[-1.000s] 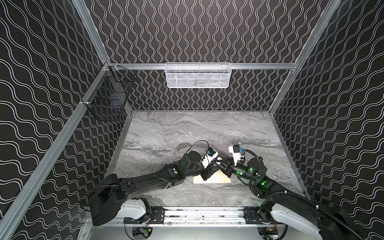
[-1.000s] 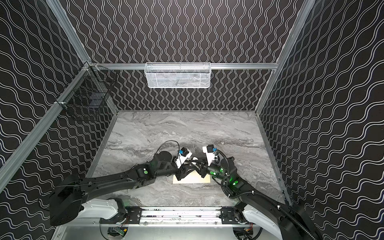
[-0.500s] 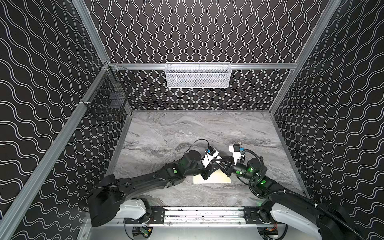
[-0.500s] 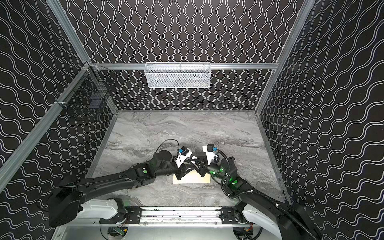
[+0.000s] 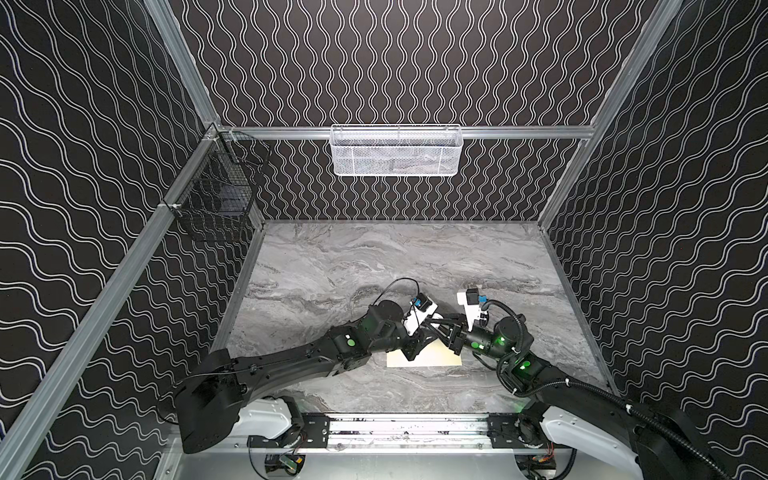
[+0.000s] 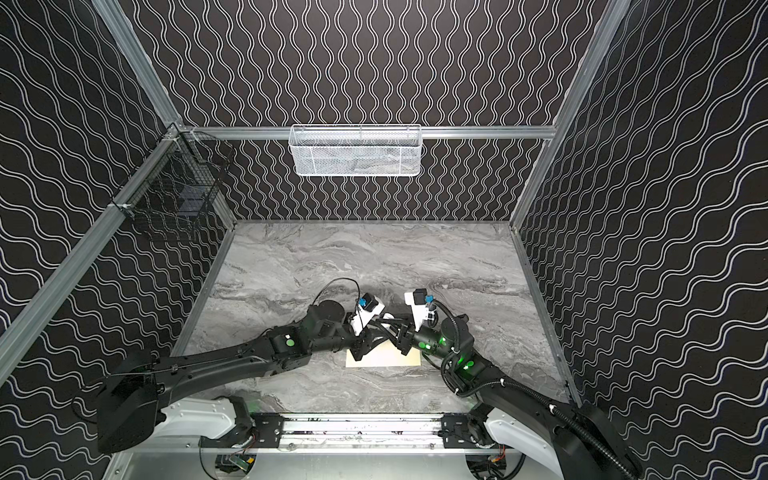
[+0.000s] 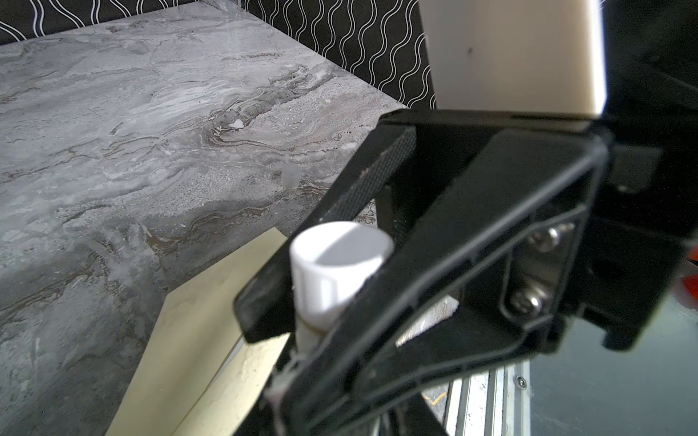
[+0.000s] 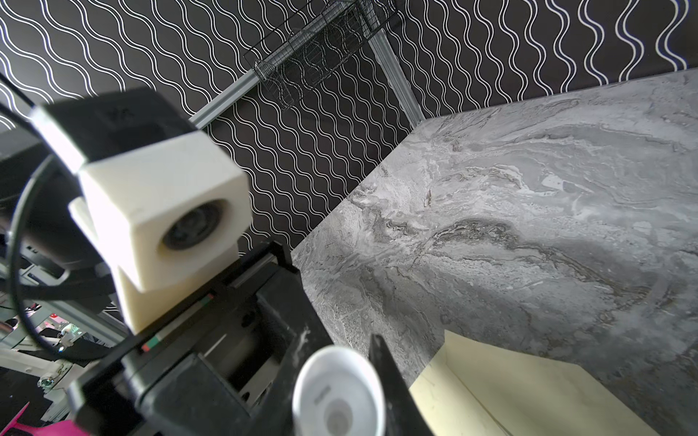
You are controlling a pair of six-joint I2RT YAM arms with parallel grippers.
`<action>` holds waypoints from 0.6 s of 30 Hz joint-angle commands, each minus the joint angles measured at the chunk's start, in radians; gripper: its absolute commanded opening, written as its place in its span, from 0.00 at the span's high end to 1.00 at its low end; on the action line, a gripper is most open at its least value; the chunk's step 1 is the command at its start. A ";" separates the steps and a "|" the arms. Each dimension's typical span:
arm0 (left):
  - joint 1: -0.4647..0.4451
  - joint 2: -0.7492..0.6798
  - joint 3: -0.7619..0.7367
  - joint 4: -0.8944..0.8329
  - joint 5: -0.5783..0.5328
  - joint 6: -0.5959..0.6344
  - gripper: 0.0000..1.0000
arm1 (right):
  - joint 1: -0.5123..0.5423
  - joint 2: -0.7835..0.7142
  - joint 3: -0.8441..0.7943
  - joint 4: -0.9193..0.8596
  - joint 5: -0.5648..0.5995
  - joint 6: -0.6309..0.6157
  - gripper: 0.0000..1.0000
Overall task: Place the letter into the envelope and seal it
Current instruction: 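Push the glue stick tip into the white cap held by the right gripper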
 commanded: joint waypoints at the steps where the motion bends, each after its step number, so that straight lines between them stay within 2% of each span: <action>1: -0.001 0.003 0.009 0.070 -0.010 -0.044 0.87 | -0.001 -0.008 -0.001 -0.019 0.014 -0.030 0.84; 6: 0.000 0.020 0.000 0.105 0.002 -0.072 0.88 | -0.005 -0.024 -0.031 0.006 0.056 -0.031 0.69; 11: -0.001 0.009 -0.015 0.114 0.002 -0.100 0.88 | -0.007 -0.023 -0.032 0.007 0.038 -0.034 0.52; 15: 0.002 0.011 -0.020 0.093 -0.006 -0.104 0.88 | -0.009 -0.074 0.011 -0.119 0.047 -0.037 0.38; 18: 0.016 -0.001 -0.038 0.070 -0.010 -0.116 0.89 | -0.018 -0.110 0.064 -0.277 0.081 -0.059 0.32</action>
